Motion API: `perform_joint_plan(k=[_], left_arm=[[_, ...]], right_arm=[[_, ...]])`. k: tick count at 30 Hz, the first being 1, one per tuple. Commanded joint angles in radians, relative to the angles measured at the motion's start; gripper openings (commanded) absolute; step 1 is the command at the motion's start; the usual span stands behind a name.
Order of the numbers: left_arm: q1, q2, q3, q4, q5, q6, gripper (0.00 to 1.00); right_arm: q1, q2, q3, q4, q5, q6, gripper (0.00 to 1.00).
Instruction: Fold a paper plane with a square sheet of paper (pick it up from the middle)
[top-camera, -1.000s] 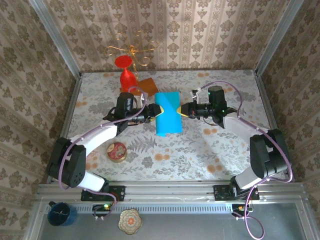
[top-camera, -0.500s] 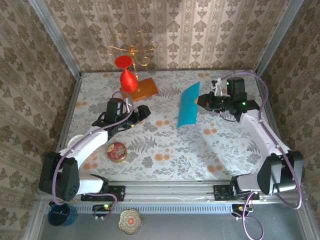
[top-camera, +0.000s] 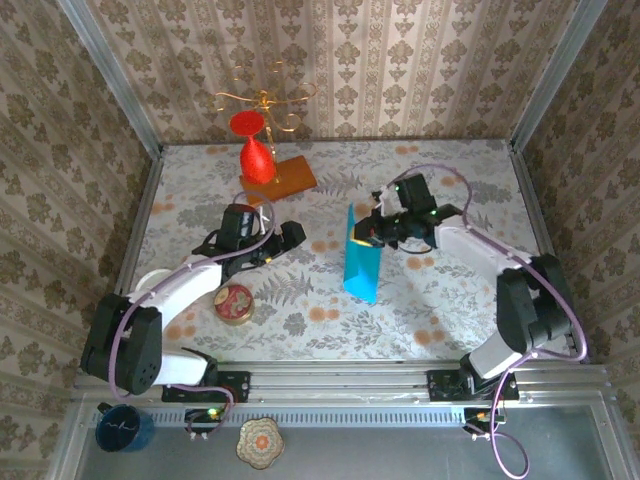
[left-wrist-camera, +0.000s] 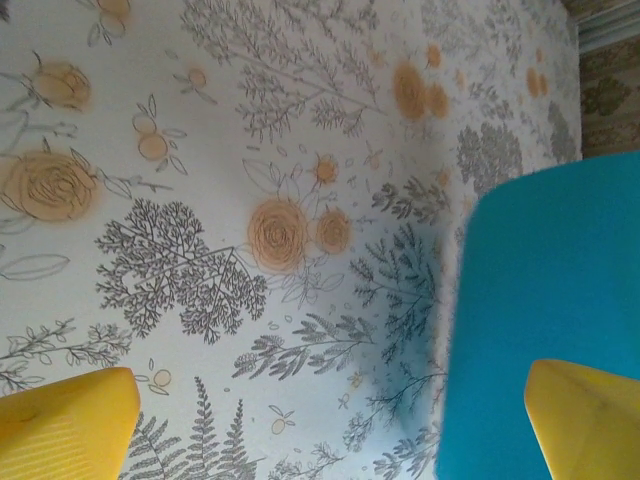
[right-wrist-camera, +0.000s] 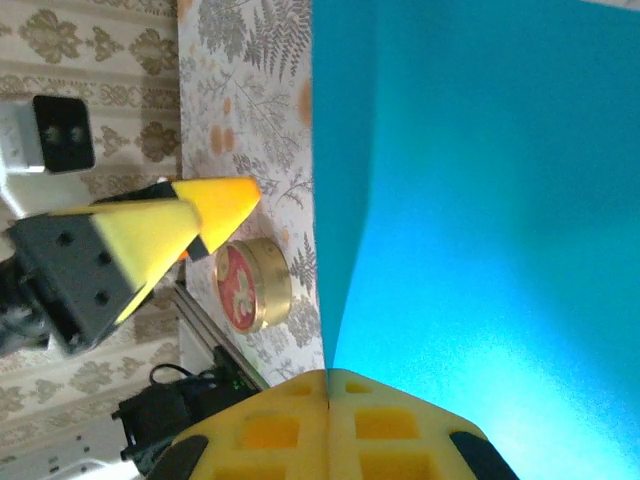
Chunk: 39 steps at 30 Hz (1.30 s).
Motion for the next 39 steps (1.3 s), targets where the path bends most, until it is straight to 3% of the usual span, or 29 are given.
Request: perform_joint_plan(k=[1, 8, 15, 21, 33, 39], left_arm=[[-0.049, 0.014, -0.011, 0.043, -0.004, -0.001, 1.0], [-0.134, 0.103, 0.018, 0.063, -0.025, -0.022, 0.97], [-0.211, 0.219, 0.1, 0.046, -0.031, -0.023, 0.88], [-0.279, 0.33, 0.23, -0.077, -0.081, 0.042, 0.78], [-0.29, 0.468, 0.37, -0.2, -0.1, 0.093, 0.63], [-0.29, 0.507, 0.4, -0.193, -0.04, 0.086, 0.59]], right_arm=[[0.001, 0.044, -0.083, 0.306, -0.077, 0.157, 0.0], [-0.056, 0.123, -0.23, 0.436, -0.069, 0.174, 0.0], [-0.08, 0.168, -0.213, 0.332, -0.049, 0.068, 0.0], [-0.082, 0.191, -0.195, 0.294, -0.038, 0.031, 0.0], [-0.097, 0.204, -0.201, 0.29, -0.044, 0.022, 0.0], [-0.097, 0.205, -0.201, 0.282, -0.047, 0.022, 0.0]])
